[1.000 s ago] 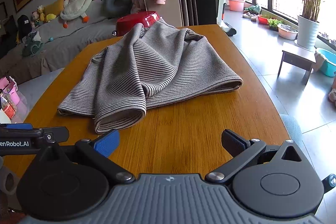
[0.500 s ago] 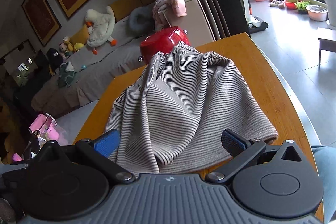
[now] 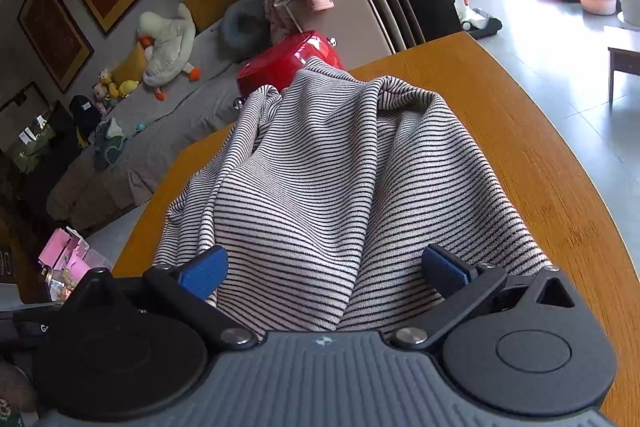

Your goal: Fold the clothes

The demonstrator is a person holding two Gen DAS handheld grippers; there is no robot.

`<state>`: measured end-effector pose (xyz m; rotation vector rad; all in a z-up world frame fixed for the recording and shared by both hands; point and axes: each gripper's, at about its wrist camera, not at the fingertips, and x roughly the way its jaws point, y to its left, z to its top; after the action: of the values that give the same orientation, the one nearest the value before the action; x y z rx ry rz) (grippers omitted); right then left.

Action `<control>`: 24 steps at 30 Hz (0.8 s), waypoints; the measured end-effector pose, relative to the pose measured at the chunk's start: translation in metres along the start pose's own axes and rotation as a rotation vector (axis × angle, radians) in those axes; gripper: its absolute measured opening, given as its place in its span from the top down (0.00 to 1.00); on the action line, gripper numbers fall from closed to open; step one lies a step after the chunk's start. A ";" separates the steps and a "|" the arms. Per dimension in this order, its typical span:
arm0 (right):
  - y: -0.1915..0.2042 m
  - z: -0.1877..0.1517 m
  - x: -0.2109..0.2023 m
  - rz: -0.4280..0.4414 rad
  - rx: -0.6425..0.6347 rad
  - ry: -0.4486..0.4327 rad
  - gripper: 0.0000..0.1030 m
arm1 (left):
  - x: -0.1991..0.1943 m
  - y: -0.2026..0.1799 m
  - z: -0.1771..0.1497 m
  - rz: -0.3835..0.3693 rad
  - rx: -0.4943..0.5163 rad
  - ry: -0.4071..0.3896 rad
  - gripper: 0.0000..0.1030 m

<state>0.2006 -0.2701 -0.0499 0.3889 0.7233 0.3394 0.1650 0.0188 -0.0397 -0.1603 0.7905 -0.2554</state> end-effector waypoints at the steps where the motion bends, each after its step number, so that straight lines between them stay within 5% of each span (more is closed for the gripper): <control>1: 0.002 -0.002 0.000 -0.008 -0.008 -0.010 0.00 | 0.000 -0.002 -0.003 0.006 0.020 -0.016 0.00; 11: -0.030 0.003 -0.003 0.106 0.245 -0.072 0.00 | -0.005 -0.003 -0.021 -0.007 0.081 -0.109 0.00; 17: -0.018 0.002 0.003 0.066 0.200 -0.068 0.00 | -0.004 -0.002 -0.021 -0.007 0.082 -0.113 0.00; 24: 0.010 -0.011 0.007 -0.036 -0.022 -0.074 0.00 | -0.005 -0.004 -0.021 0.002 0.092 -0.110 0.00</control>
<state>0.1965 -0.2559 -0.0571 0.3650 0.6532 0.2973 0.1458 0.0152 -0.0499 -0.0859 0.6688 -0.2788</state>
